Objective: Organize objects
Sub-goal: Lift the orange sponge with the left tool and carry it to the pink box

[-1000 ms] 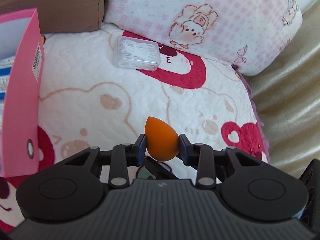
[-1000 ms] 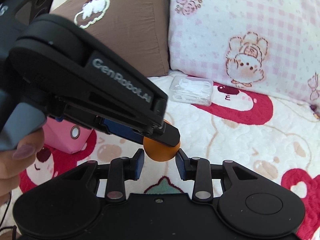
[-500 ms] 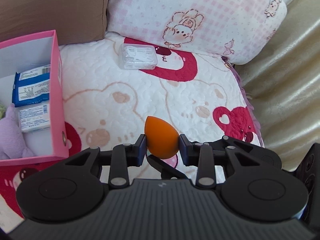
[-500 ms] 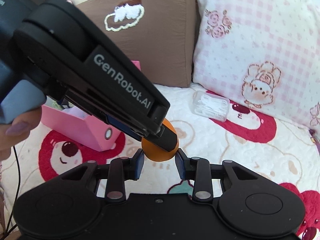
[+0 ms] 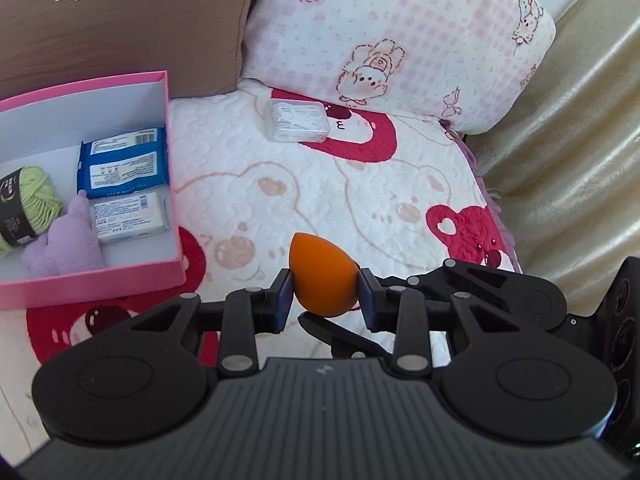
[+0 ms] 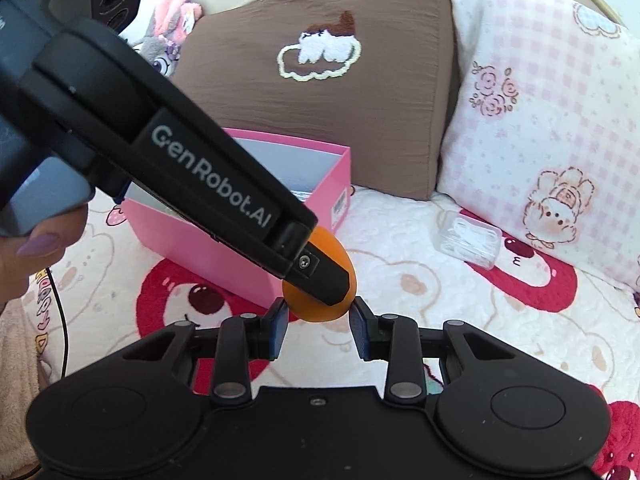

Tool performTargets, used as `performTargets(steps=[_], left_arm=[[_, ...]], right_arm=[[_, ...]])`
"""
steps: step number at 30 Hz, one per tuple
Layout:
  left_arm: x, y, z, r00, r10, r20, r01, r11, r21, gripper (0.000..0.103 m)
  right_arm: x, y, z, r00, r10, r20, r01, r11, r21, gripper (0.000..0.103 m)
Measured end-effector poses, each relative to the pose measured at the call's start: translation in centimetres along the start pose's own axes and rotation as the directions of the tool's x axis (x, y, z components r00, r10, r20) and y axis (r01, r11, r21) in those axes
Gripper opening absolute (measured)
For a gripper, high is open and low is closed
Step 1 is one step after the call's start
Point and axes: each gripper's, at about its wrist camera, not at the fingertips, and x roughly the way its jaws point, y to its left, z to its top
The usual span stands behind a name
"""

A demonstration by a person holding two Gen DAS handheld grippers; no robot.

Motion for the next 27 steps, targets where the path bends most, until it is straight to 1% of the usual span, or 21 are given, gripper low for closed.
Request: performTargets(steps=[4, 8, 18, 27], left_arm=[[-1.2, 0.6, -0.9, 1.0, -0.012, 0.021, 0.012, 1.0, -0.004, 0.033], [-2.3, 0.9, -1.4, 0.999, -0.015, 0.042, 0.015, 1.0, -0.003, 0.033], [-4.6, 0.8, -1.9, 0.994, 0.016, 0.104, -0.021, 0.999, 0.04, 0.033], [-6.2, 1.8, -1.9, 0.99, 0.017, 0.143, -0.023, 0.999, 0.039, 0.033]], right_arm=[[-0.6, 1.2, 0.4, 1.0, 0.008, -0.011, -0.009, 0.999, -0.031, 0.038], [-1.2, 2.4, 0.7, 1.0, 0.001, -0.009, -0.001, 0.998, -0.056, 0.038], [-1.5, 3.9, 1.9, 1.0, -0.005, -0.006, 0.004, 0.997, -0.082, 0.038], [-1.2, 5.1, 3.3, 1.0, -0.006, 0.011, 0.008, 0.993, -0.114, 0.038]])
